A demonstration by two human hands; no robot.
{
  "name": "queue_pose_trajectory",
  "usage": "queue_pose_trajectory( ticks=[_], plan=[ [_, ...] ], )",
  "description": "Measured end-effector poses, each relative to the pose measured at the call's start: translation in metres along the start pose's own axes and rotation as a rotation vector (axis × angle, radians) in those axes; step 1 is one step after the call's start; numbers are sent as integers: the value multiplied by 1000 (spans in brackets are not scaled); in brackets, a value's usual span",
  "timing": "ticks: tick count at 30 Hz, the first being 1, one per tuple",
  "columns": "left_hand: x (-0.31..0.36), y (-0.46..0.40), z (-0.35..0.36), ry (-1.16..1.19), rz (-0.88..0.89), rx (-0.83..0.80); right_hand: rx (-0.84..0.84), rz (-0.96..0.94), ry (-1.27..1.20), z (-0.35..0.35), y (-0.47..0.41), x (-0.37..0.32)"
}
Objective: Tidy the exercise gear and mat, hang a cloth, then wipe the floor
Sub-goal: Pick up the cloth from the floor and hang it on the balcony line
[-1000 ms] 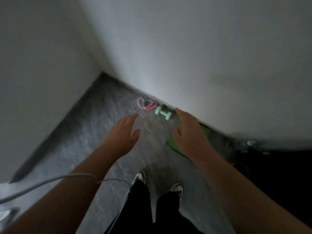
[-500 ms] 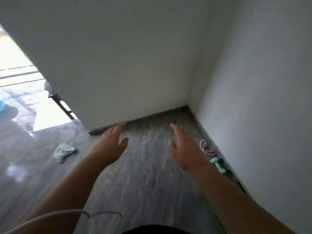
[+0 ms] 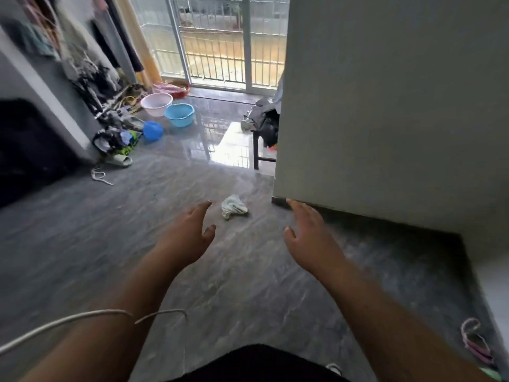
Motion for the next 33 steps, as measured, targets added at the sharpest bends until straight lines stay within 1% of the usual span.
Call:
queue_pose_trajectory(
  ticks=[5,8,14,18,21,25,31,33],
  plan=[
    [-55,-19,-29,-10,-130,59,-98,-95,-23,42,-60,-41],
    [-76,-43,-35,-26,-199,51,-146,-109,-45,62,-100,-49],
    [-87,-132,-35,-7,-237,48,-198,-109,-74,88,-200,-29],
    [-86,-200,-32,-63,-292,24,-262,-135,-51,99,-279,-8],
    [-92,-249,-28,-82,-305,8,-317,-162,-25,110,-335,2],
    [-105,-310,-26,20,-316,-22,-370,-140,8,127,-397,7],
    [-147,-412,-14,54,-282,-89,-429,-143,55,171,-485,9],
    [-167,-454,-5,74,-270,-123,-444,-109,69,193,-517,14]
  ],
)
Point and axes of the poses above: each hand's wrist, its own y-axis away from the middle knuckle, its own z-axis out of the palm, x = y × z, the point moved 3 cm from there along -y, towards the middle knuckle, and after that the axes turned 4 degrees about -z, right-handed, at the moved point
